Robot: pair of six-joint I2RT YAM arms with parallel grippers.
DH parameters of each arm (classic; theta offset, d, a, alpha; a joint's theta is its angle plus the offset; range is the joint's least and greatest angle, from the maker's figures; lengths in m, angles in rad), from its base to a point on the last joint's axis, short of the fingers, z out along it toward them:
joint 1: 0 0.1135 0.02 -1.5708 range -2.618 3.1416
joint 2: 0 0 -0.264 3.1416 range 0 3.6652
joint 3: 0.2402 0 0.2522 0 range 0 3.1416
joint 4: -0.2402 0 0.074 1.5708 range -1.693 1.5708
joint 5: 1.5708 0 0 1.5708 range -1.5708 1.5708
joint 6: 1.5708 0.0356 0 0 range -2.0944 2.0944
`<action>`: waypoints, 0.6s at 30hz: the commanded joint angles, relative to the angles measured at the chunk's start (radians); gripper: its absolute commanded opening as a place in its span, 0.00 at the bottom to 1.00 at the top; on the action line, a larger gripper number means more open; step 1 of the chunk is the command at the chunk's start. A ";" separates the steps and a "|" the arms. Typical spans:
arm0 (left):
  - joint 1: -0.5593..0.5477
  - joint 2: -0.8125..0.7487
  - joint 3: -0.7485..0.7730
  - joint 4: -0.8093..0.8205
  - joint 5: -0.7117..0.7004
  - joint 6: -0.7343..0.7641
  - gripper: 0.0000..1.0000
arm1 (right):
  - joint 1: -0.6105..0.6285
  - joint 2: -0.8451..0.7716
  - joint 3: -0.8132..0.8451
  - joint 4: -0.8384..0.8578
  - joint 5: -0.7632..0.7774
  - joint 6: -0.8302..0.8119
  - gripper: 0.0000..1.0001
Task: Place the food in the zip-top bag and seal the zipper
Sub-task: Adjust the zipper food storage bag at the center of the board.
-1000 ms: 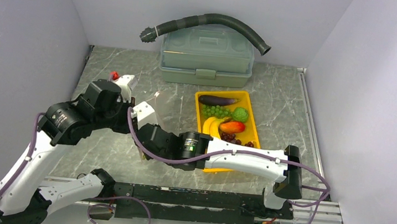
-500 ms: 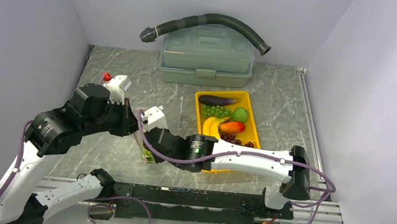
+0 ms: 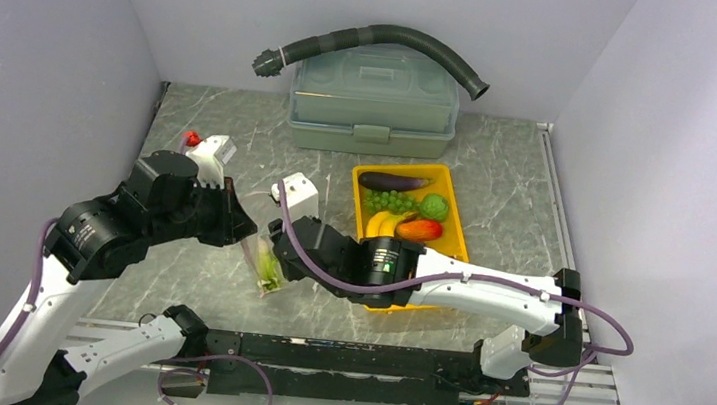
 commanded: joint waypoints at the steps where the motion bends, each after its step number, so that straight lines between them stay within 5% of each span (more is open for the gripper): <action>1: -0.002 -0.003 0.020 0.065 0.008 -0.016 0.00 | -0.001 -0.046 0.071 0.017 0.043 -0.033 0.27; 18: -0.001 0.042 0.029 0.077 -0.061 0.009 0.00 | -0.014 -0.314 -0.053 -0.025 0.172 -0.060 0.43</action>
